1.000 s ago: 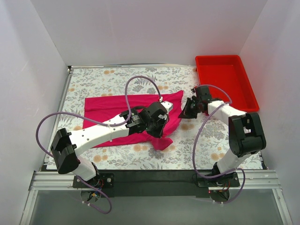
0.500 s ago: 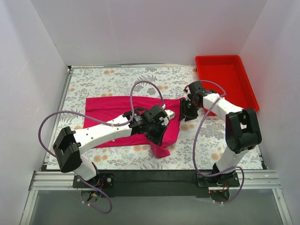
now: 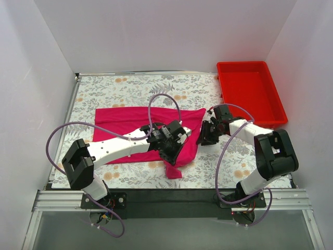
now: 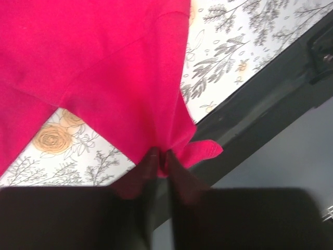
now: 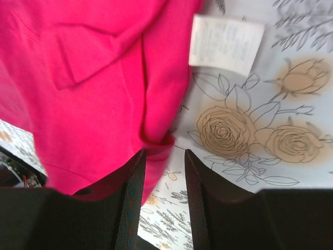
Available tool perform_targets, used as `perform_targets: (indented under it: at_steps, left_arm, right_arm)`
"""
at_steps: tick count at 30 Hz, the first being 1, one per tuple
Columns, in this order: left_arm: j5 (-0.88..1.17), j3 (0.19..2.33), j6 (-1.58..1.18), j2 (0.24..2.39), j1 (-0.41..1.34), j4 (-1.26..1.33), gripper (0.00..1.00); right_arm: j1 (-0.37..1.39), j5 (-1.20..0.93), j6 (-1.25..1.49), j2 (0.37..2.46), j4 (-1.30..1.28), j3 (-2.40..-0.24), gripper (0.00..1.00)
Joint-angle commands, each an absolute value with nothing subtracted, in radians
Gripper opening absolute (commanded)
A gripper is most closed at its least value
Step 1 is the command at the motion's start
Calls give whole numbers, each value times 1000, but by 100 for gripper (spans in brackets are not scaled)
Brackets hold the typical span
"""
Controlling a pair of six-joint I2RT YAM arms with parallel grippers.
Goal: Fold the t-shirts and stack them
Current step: Fold the tshirt
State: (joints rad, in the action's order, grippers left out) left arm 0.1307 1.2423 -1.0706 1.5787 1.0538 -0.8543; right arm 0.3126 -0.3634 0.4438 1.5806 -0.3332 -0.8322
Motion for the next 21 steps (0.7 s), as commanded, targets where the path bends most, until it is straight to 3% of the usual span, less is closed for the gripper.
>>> perform_targets:
  at_steps: [1,2,3,7,18,21]
  left_arm:
    - [77,1252,-1080,1542,1048,-873,25]
    - [68,1259,-1084,1537,1043,-852,33]
    - [63,1275,-1091,1532,1028,-836,49]
    - [63,1308,-1111,1520,950,-750,70]
    - [-143,1284,-1158,1673,438,-489,63]
    - [-163,1316,-1172,1751,325,-472,61]
  right_arm:
    - [281,-347,454,1500,-245,-841,36]
    - [272,-322,446,1491,-245,-850,36]
    - [255,-312,434,1482,-245,-857,37]
    - [218,-304,388,1508,-245,-905,37]
    - [212,-229,380,1686,-209,-1097,36]
    - [212,-222,379,1736,-207,-1129,30]
